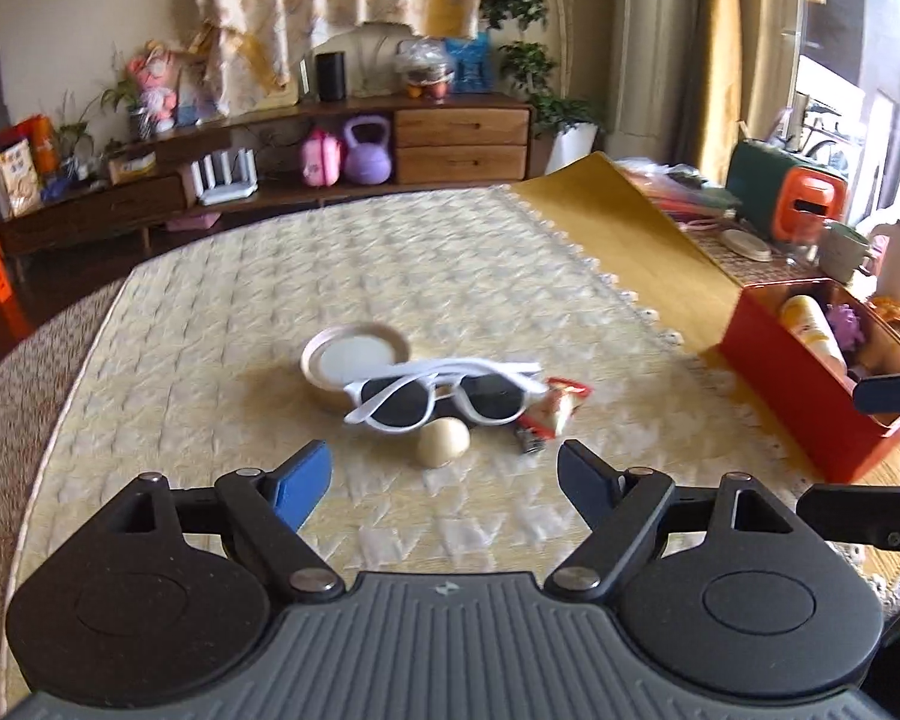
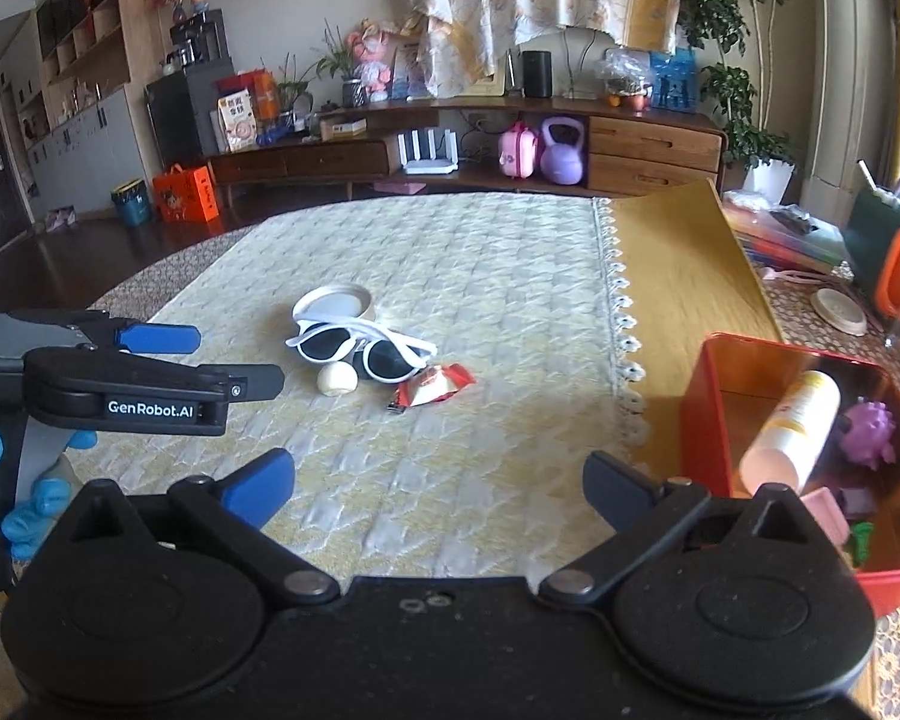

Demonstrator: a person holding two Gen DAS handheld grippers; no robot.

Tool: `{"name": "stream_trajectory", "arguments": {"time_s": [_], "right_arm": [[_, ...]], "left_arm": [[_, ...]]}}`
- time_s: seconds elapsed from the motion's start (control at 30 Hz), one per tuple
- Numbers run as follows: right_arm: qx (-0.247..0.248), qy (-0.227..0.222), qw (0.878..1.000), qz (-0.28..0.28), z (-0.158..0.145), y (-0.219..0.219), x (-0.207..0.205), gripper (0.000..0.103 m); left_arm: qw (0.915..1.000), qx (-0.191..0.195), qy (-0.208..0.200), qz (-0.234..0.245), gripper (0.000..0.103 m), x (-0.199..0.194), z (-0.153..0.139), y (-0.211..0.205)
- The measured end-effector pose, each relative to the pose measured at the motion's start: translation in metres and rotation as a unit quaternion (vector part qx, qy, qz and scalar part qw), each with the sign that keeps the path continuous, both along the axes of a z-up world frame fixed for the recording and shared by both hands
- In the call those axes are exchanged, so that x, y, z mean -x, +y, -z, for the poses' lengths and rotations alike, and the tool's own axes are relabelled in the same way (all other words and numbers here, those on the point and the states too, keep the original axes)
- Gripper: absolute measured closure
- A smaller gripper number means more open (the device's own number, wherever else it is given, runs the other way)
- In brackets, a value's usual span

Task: Organize rigid objects
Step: 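Withdraw both tools from the red tin toward the sunglasses and ball, then grasp the cream ball with the left tool while the right tool grasps the red candy wrapper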

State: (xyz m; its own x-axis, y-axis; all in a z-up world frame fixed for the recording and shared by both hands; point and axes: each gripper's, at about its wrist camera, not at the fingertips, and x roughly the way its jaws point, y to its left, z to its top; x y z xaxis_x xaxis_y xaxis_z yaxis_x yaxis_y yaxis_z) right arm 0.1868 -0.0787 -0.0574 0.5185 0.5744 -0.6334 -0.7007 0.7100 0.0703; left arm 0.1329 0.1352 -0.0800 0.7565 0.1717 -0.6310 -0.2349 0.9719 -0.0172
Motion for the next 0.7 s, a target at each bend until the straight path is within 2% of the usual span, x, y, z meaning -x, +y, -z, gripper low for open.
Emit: {"name": "stream_trajectory", "arguments": {"time_s": [0.2, 0.37, 0.6, 0.7], "right_arm": [[0.010, 0.012, 1.000, -0.011, 0.012, 0.018, -0.011, 0.001], [0.025, 0.004, 0.999, -0.022, 0.020, 0.033, -0.019, 0.001], [0.045, -0.015, 0.998, -0.034, 0.029, 0.050, -0.041, 0.004], [0.048, -0.007, 0.999, -0.024, 0.036, 0.053, -0.057, 0.007]], "left_arm": [[0.9996, 0.016, 0.003, -0.021, 0.020, -0.009, 0.014, 0.020], [0.9989, 0.032, 0.009, -0.034, 0.020, -0.022, 0.028, 0.034], [0.9982, 0.053, 0.018, -0.022, 0.020, -0.034, 0.049, 0.040], [0.9978, 0.060, 0.015, -0.023, 0.020, -0.036, 0.054, 0.040]]}}
